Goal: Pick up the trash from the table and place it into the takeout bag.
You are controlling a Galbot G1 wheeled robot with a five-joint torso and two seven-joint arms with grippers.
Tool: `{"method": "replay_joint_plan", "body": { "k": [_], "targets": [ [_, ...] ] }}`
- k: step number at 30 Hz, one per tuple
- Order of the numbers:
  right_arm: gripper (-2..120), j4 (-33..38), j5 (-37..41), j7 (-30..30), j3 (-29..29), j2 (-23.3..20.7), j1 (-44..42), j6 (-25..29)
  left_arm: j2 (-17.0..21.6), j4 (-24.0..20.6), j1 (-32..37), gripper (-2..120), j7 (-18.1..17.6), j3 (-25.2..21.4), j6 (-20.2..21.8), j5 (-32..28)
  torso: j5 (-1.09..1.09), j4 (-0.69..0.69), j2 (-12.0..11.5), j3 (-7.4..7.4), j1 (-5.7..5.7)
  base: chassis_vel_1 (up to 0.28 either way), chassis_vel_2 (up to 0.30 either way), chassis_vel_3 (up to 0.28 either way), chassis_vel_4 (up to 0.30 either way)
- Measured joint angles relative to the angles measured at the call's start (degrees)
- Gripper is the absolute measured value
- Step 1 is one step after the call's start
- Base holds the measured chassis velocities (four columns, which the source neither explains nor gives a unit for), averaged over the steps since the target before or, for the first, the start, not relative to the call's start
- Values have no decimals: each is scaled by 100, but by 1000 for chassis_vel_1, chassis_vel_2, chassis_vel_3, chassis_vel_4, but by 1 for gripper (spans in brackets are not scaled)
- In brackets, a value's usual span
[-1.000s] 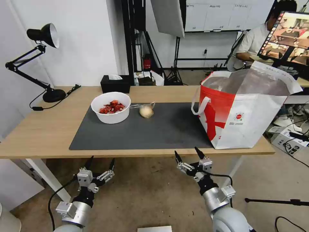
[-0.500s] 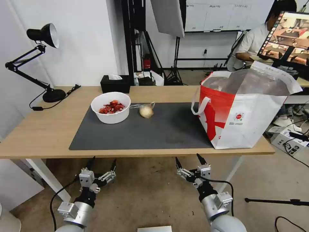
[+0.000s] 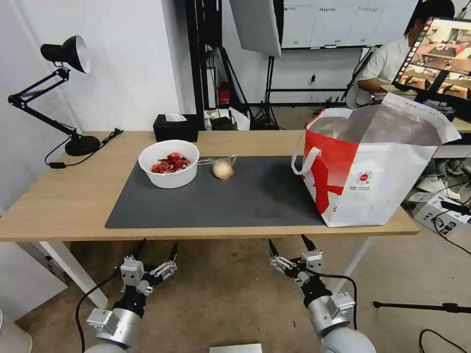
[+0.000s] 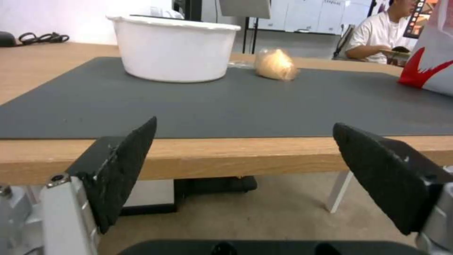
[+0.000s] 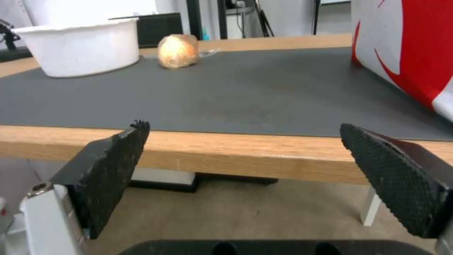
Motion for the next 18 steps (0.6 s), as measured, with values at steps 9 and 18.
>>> {"method": "replay_joint_plan", "body": {
  "k": [9, 18],
  "targets": [
    [100, 93, 117, 56, -23, -60, -38, -59, 4, -47, 26, 100, 1, -11, -6, 4, 0, 0, 0, 0, 0, 0, 0, 0, 0],
    [100, 317, 720, 105, -328, -581, 818, -370, 70, -149, 135, 100, -2, -84, -10, 3, 1, 0, 0, 0, 0, 0, 0, 0, 0]
  ]
}}
